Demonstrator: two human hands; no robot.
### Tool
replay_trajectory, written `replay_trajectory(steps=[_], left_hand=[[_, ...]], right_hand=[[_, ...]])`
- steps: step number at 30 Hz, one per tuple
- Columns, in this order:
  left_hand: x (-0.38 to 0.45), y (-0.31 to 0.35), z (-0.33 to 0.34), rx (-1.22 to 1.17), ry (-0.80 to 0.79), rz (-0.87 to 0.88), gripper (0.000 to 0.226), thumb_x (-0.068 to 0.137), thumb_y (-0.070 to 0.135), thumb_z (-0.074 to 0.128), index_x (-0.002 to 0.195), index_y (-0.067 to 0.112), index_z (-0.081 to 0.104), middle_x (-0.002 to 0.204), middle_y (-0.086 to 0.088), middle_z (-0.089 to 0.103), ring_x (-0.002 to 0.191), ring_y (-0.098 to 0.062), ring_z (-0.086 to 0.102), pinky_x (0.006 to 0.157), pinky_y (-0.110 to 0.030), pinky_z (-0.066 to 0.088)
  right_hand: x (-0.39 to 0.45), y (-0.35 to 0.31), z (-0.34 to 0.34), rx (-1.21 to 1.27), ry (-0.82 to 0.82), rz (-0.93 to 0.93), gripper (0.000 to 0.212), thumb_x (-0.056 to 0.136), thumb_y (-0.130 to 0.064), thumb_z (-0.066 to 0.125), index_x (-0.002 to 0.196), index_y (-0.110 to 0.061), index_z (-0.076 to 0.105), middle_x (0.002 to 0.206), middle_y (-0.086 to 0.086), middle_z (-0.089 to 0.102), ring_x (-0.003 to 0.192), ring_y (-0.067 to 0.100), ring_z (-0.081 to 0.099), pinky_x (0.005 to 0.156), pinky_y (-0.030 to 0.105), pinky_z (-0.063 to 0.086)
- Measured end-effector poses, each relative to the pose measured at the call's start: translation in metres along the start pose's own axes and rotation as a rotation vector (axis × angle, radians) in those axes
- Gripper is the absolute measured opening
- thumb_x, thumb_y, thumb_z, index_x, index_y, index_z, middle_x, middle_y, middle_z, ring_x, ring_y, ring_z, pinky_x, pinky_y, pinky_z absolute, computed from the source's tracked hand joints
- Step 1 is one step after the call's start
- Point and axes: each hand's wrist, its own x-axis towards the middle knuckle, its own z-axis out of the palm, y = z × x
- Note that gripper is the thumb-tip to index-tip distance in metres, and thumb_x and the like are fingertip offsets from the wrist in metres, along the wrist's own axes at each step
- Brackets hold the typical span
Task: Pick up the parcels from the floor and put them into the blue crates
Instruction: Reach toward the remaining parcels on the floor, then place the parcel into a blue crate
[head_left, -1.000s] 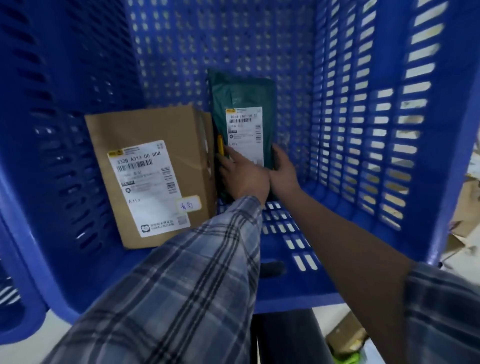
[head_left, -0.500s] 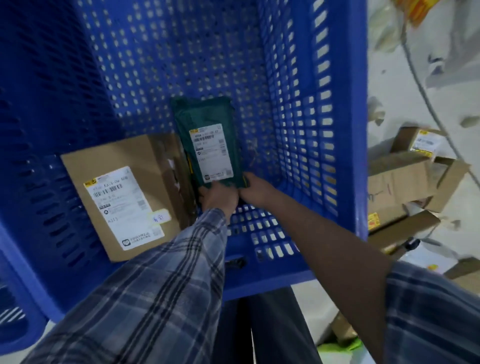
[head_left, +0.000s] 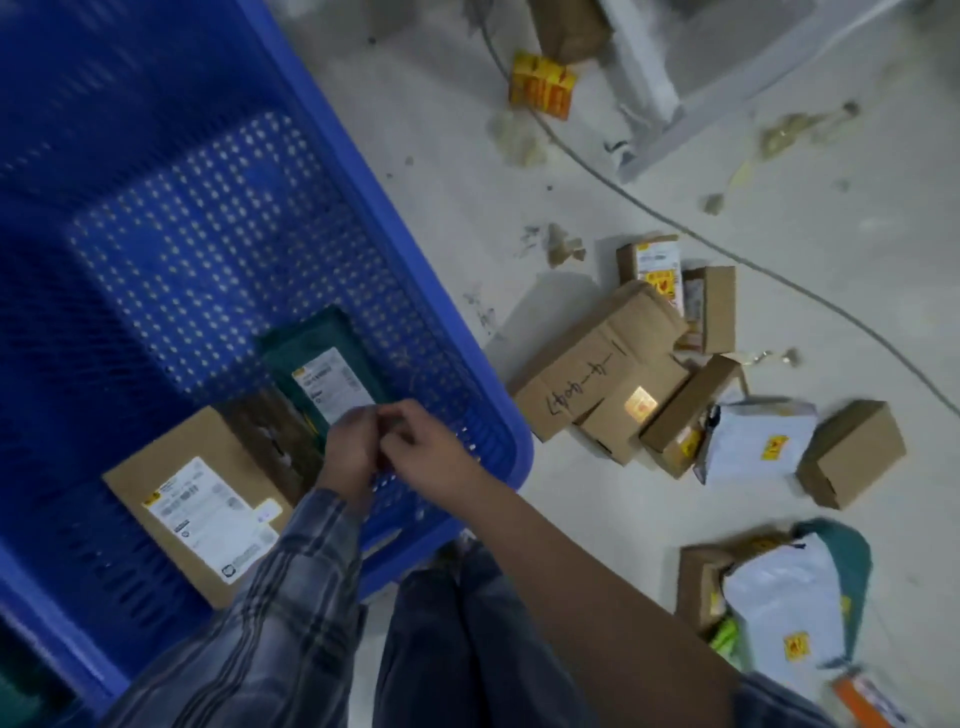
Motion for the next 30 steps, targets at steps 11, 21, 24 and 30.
replay_trajectory(steps=[11, 21, 24, 30], left_hand=[[-0.103, -0.010, 0.056, 0.040, 0.176, 0.605, 0.034, 0.095, -0.002, 0.037, 0.075, 0.019, 0.054, 0.072, -0.001, 0.053, 0.062, -0.008, 0.050, 0.059, -0.024, 0.042], [-0.099, -0.052, 0.193, 1.099, -0.368, 0.541, 0.010, 0.093, 0.010, 0.047, 0.096, 0.008, 0.056, 0.093, -0.005, 0.058, 0.092, -0.024, 0.055, 0.082, -0.033, 0.045], [-0.081, -0.067, 0.200, 1.288, -0.276, 0.342, 0.011, 0.094, 0.012, 0.043, 0.093, 0.007, 0.052, 0.089, -0.011, 0.056, 0.092, -0.026, 0.054, 0.082, -0.032, 0.042], [-0.068, -0.082, 0.212, 1.436, -0.210, 0.223, 0.030, 0.094, 0.017, 0.046, 0.121, 0.005, 0.049, 0.125, -0.014, 0.057, 0.115, -0.030, 0.054, 0.096, -0.033, 0.041]], right_hand=[[-0.125, 0.058, -0.089, 0.832, 0.686, 0.007, 0.019, 0.094, 0.003, 0.040, 0.090, 0.000, 0.059, 0.070, 0.011, 0.056, 0.059, 0.016, 0.055, 0.053, 0.017, 0.049], [-0.155, 0.217, -0.180, 0.938, 0.620, 0.512, 0.012, 0.093, -0.011, 0.049, 0.096, -0.002, 0.057, 0.072, 0.012, 0.061, 0.062, 0.024, 0.058, 0.058, 0.030, 0.049], [-0.156, 0.232, -0.189, 0.934, 0.563, 0.513, 0.015, 0.092, -0.012, 0.051, 0.100, -0.002, 0.058, 0.074, 0.012, 0.064, 0.065, 0.024, 0.061, 0.065, 0.033, 0.051], [-0.146, 0.232, -0.221, 1.018, 0.430, 0.513, 0.020, 0.093, -0.020, 0.053, 0.104, -0.005, 0.062, 0.087, 0.009, 0.067, 0.078, 0.024, 0.062, 0.072, 0.032, 0.052]])
